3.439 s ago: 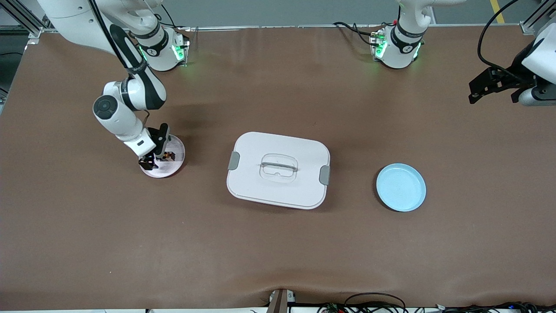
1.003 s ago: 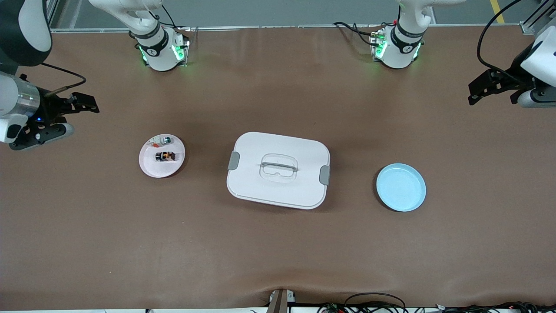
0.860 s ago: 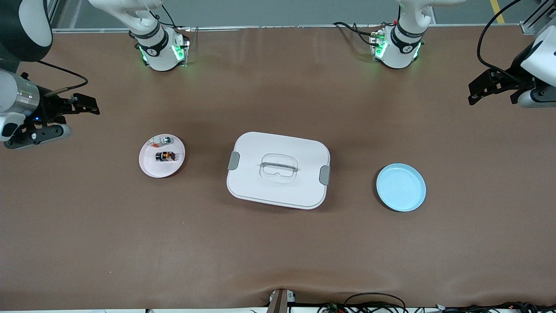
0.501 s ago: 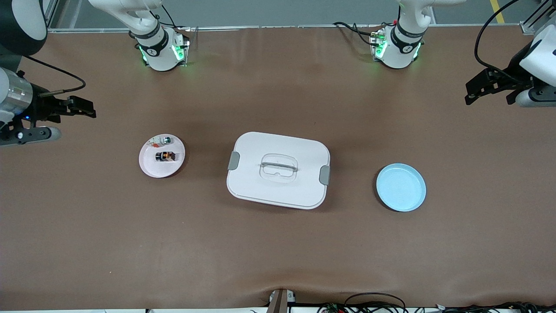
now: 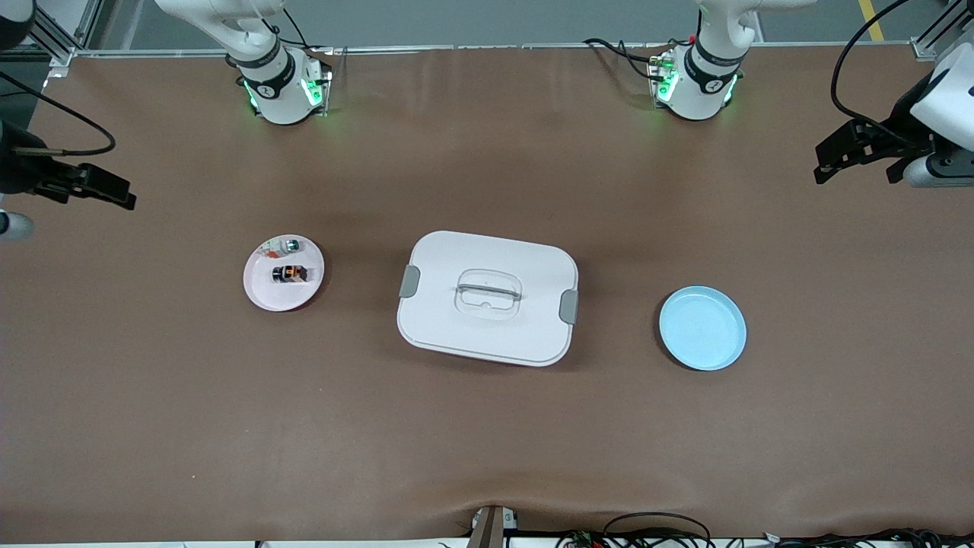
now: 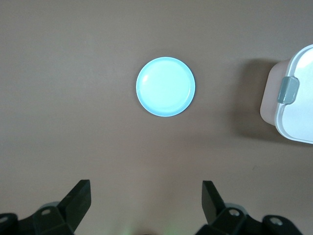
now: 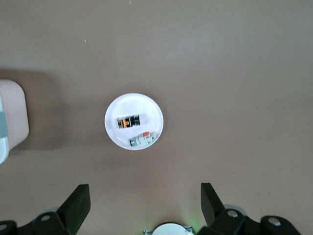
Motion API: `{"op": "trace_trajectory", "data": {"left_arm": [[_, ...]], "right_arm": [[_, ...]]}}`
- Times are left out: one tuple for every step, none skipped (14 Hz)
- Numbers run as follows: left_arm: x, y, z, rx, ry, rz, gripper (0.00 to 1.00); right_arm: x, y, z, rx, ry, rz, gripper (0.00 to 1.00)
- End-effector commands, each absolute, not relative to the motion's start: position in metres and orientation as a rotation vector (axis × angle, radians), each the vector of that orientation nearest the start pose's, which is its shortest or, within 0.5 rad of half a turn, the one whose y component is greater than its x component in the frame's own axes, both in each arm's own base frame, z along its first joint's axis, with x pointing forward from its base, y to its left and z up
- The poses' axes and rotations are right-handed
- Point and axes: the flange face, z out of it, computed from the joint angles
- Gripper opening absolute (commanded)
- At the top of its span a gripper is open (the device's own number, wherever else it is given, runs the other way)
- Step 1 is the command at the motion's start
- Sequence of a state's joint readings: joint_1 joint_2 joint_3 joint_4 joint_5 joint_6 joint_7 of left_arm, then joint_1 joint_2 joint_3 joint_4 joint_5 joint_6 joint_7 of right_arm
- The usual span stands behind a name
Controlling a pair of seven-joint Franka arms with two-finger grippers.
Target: Transfer orange switch to right arm and place
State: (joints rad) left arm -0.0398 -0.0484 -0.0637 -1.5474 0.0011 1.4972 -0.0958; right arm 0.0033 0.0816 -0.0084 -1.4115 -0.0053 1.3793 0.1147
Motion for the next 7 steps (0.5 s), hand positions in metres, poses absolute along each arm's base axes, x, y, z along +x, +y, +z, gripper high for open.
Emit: {"op": "trace_trajectory", "data": {"left_arm": [[0.524,-0.055,0.660,-3.146,0.042,-0.021,1.00],[0.523,-0.056,0.661,-3.146,0.042,-0.021,1.00],[0.522,-0.058,0.663,-3.145,0.049,-0.028,1.00],[0.520,-0.059,0.665,-3.145,0.051,-0.033,1.00],[0.520,-0.059,0.666,-3.145,0.049,-0.033,1.00],[0.518,-0.058,0.667,-3.145,0.047,-0.035,1.00],[0.518,-0.058,0.667,-3.145,0.049,-0.033,1.00]], "right_arm": [[0.560,-0.006,0.649,-3.134,0.204,0.130,1.00],[0.562,-0.003,0.650,-3.129,0.195,0.109,1.00],[0.562,-0.003,0.650,-3.129,0.176,0.106,1.00],[0.562,-0.006,0.651,-3.132,0.086,0.104,1.00],[0.563,-0.008,0.651,-3.130,-0.018,0.096,1.00],[0.562,-0.017,0.650,-3.126,-0.055,0.105,1.00],[0.561,-0.028,0.649,-3.120,-0.028,0.120,1.00]]}}
